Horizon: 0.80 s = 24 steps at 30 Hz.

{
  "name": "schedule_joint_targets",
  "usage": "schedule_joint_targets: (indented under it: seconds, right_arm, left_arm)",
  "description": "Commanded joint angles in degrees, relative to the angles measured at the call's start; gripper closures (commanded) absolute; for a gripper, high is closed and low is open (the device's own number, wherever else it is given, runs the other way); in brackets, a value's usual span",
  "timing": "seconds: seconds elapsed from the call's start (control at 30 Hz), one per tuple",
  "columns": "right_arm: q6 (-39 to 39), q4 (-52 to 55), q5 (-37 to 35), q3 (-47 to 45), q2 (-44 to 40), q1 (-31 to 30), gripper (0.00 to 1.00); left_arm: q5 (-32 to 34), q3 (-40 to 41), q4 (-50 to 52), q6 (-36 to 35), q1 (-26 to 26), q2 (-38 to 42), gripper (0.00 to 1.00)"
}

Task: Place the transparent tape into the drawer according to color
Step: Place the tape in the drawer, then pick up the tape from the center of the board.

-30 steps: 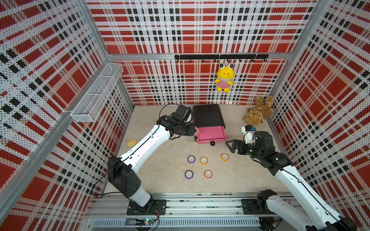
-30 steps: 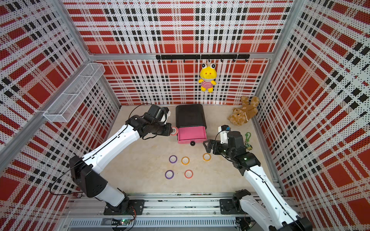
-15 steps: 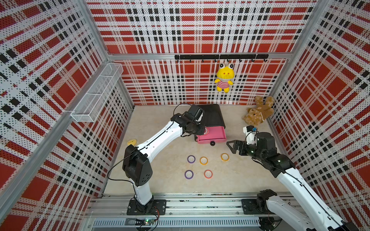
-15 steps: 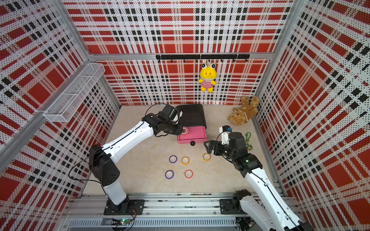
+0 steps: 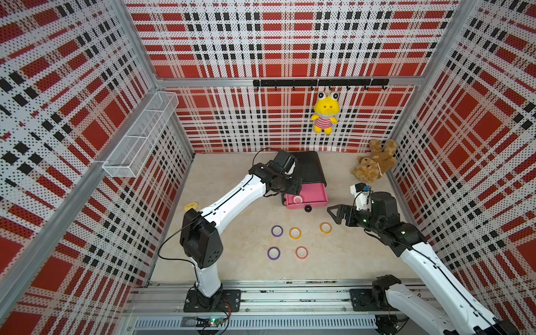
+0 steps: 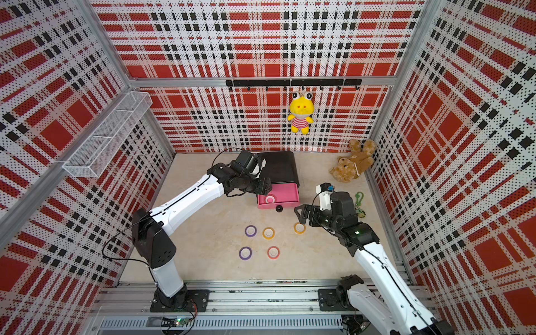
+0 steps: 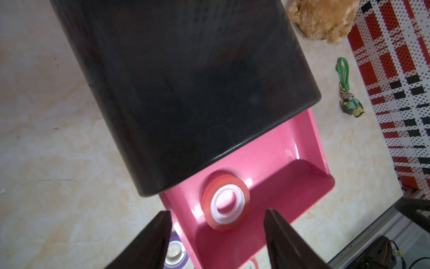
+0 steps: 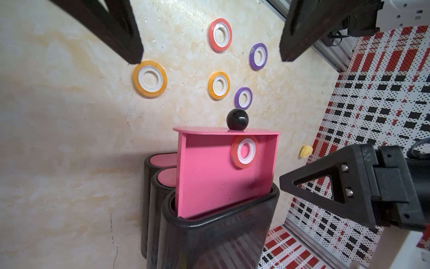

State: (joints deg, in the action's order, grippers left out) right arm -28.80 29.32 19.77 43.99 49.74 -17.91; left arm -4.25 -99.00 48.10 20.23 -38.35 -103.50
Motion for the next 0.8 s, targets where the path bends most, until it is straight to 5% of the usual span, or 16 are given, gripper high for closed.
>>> schedule_joint_targets:
  seconds: [0.0, 0.23, 0.77]
  right_arm:
    - [1.53, 0.48, 0.58, 1.1, 0.44, -1.75, 0.0]
    - [0.73, 1.05, -3.98, 0.85, 2.65, -10.88, 0.0]
    - [-11.05, 3.75, -17.98, -2.7, 12.83, -29.99, 0.0]
  left_arm:
    - [0.92, -0.94, -2.23, -1.3, -0.24, 2.58, 0.24]
    - [-2.0, 8.83, -13.1, 0.61, 3.21, 11.32, 0.13]
    - [-10.07, 40.9, -28.82, 5.44, 18.04, 28.19, 0.1]
